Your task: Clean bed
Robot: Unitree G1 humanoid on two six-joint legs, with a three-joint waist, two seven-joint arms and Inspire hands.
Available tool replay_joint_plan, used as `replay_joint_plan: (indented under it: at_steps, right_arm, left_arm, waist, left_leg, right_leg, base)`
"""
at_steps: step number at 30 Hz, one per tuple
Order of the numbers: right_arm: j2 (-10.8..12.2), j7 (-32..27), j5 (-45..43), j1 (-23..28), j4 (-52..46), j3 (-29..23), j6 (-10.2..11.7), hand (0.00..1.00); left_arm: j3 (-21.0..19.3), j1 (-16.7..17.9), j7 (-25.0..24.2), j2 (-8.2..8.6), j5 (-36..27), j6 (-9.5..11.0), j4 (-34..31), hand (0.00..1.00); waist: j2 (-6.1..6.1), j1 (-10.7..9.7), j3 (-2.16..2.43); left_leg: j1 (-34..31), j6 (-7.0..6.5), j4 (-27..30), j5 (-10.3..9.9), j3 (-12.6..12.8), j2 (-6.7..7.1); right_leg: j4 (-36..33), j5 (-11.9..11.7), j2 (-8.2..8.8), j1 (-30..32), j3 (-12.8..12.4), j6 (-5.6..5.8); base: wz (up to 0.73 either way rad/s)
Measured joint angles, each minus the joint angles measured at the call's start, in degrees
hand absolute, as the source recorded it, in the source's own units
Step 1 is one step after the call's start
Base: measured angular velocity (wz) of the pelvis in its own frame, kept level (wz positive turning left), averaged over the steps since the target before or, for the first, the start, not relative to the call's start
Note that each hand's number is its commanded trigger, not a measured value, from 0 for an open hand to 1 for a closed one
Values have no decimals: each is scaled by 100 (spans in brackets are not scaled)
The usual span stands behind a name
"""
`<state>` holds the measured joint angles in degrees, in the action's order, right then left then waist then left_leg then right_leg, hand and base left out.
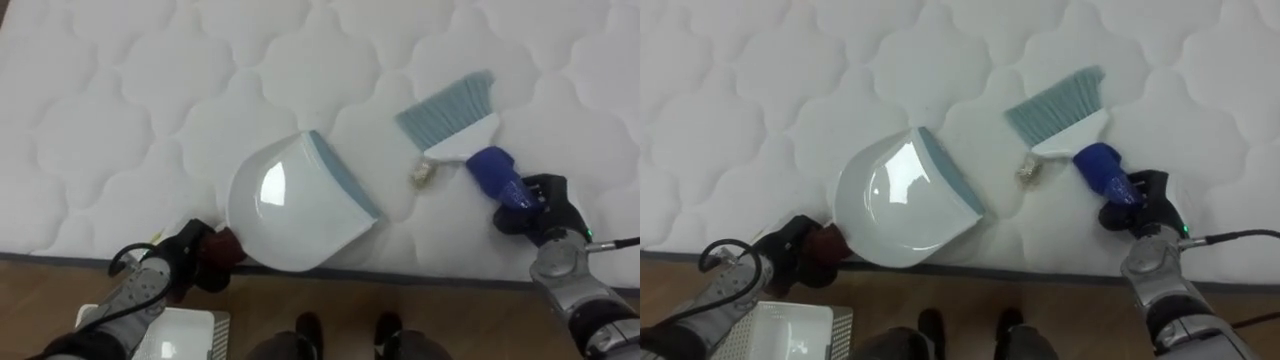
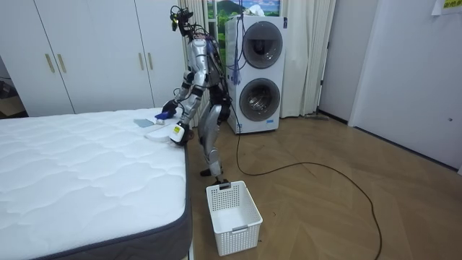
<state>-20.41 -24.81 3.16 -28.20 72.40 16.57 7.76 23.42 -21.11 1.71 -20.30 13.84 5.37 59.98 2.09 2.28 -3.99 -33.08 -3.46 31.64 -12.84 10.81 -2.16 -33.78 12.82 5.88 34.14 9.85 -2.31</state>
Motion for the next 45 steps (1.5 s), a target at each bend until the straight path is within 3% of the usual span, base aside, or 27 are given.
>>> replay_joint_plan:
  at_steps: [9, 12, 16, 20, 23, 29, 38, 45]
  right_arm:
    - [-83, -4, -45, -19, 111, -111, -53, 100]
    - [-260, 1, -503, -123, 167, -110, -187, 100]
    - [-793, 2, -1399, -273, 188, -131, -374, 100]
    - [-1332, -14, -1885, -353, 291, -30, -503, 100]
    - [-1609, -25, -2384, -414, 324, 16, -688, 100]
    - [-1727, -224, -3202, -785, 321, 25, -777, 100]
    - [-1826, -408, -4464, -914, 389, 19, -783, 100]
    - [-1843, -450, -5886, -1175, 261, 28, -791, 100]
  left_arm:
    - [2, -15, -10, 82, 46, -210, -161, 100]
    - [7, -24, -28, 83, 43, -271, -212, 100]
    - [-12, -20, -21, -137, 510, -388, -535, 100]
    - [92, -33, -8, -448, 860, -406, -730, 100]
    - [163, -38, 19, -598, 1116, -452, -841, 100]
    - [251, -64, 162, -791, 1470, -463, -970, 100]
    - [254, -47, 229, -856, 1964, -503, -1285, 100]
    - [349, -98, 264, -1062, 2198, -510, -1455, 100]
  waist:
    - [6, 108, 6]
    - [-6, 69, 7]
    - [-267, 101, 21]
    - [-550, 82, 42]
    - [-721, 58, 40]
    - [-799, -75, 24]
    - [-867, -92, -12]
    - [-1075, -229, 10]
  left_leg:
    - [-6, -2, -4, 1, -15, 19]
    - [1, -26, -21, 15, -52, 93]
    - [-44, -74, -17, 47, -13, 190]
    - [-13, -74, 16, 48, -18, 172]
    - [55, -74, -2, 47, -27, 149]
    - [82, -74, -33, 47, -22, 91]
    - [72, -74, -97, 47, -12, 92]
    - [87, -73, -124, 48, -11, 97]
  right_leg:
    - [-35, 1, 23, 5, 10, 0]
    - [-121, 42, 111, 10, 41, 25]
    - [-289, 80, 199, 176, -45, 51]
    - [-266, 76, 190, 108, -26, 51]
    - [-193, 54, 159, 12, -11, 60]
    - [-62, -41, 93, -65, 0, 55]
    - [8, -41, 87, -53, 10, 61]
    - [66, -39, 81, -89, 21, 77]
  base:
    - [0]
    - [10]
    - [1]
    - [0]
    - [0]
    - [-4]
    - [0]
    - [0]
